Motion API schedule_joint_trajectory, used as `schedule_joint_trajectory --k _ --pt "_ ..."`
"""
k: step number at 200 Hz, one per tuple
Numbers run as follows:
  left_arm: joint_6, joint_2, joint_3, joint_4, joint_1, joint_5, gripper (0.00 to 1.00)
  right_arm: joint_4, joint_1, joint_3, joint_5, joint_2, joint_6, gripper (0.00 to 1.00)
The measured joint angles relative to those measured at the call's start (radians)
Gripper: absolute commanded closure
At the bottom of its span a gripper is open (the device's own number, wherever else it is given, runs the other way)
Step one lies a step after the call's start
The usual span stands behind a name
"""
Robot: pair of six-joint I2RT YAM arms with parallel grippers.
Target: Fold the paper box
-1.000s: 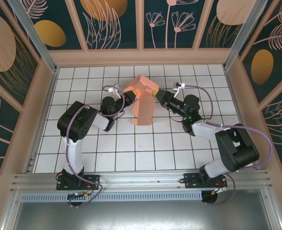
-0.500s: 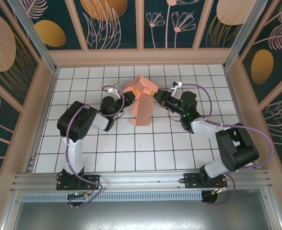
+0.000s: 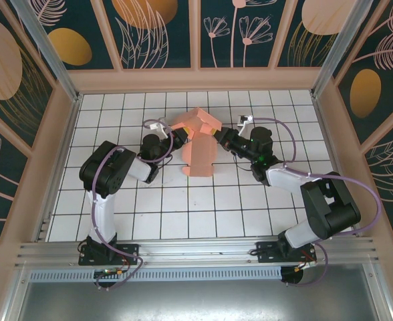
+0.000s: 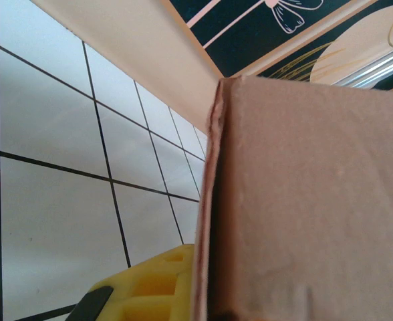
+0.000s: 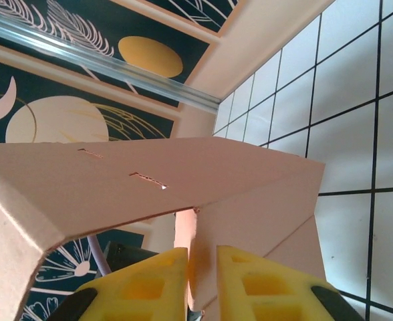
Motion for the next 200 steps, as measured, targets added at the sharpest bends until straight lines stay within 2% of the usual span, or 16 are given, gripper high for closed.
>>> schedule_joint_trajectory --k 15,30,62,86,111,134,165,200 --pt "0.000 0.000 0.000 -0.006 0.000 0.001 1.00 -0.003 0.000 0.000 0.003 0.000 0.000 0.83" --pt "0.000 0.000 0.000 -0.008 0.000 -0.001 1.00 -0.006 0.000 0.000 0.005 0.000 0.002 1.00" --pt "0.001 0.002 0.000 -0.014 0.001 -0.006 1.00 -0.021 0.000 0.000 0.009 0.000 -0.011 1.00" --pt "0.003 0.002 0.000 -0.013 0.000 -0.006 1.00 -0.048 0.000 0.000 0.014 -0.011 -0.039 0.64" --pt "-0.001 0.002 0.000 -0.020 -0.003 -0.016 1.00 -0.133 -0.001 0.001 0.061 -0.070 -0.093 0.51" --pt "0.000 -0.010 0.004 -0.093 -0.005 -0.052 1.00 -0.237 0.000 0.006 0.135 -0.159 -0.151 0.46" --pt "0.000 -0.050 0.022 -0.219 -0.005 -0.113 1.00 -0.341 0.013 0.028 0.229 -0.269 -0.214 0.47" --pt "0.003 -0.060 0.054 -0.297 -0.005 -0.149 1.00 -0.385 0.100 0.117 0.277 -0.273 -0.270 0.47"
